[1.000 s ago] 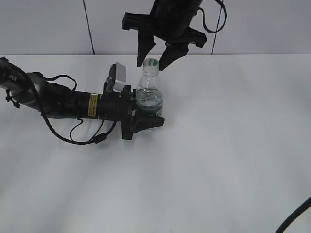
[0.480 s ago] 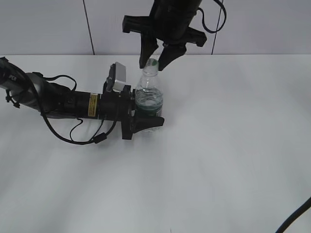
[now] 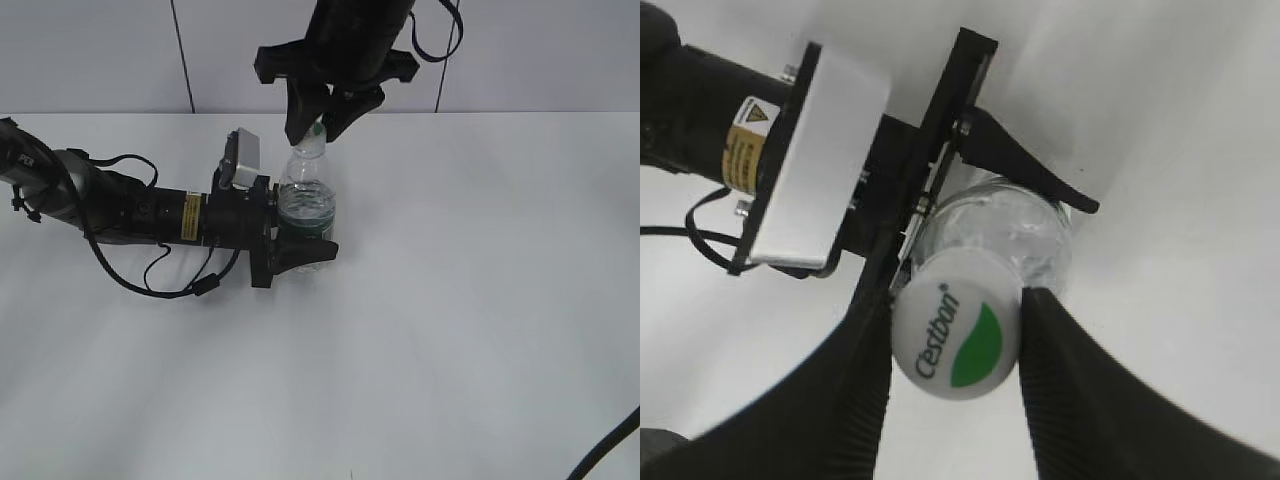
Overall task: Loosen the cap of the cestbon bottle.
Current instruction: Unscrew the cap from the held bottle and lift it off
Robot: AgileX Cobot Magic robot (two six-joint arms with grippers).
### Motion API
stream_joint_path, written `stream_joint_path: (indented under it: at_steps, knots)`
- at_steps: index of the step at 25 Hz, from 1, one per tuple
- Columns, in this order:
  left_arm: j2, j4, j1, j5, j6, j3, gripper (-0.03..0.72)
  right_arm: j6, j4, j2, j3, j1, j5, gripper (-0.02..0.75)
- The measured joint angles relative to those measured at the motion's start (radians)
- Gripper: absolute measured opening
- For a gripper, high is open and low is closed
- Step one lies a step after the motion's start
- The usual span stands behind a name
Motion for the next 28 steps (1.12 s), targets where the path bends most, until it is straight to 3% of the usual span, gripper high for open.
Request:
stream_joint_path:
  at_steps: [8,28]
  knots:
    - [0.0,0.0,0.0,0.005,-0.002,0.0,0.412,-0.346,-0.04,-0.003,0.0,0.001,-0.001,0.298]
    - [0.0,-0.003,0.0,0.005,-0.006,0.0,0.412,-0.895,-0.043,-0.009,0.0,0.003,-0.001,0.292]
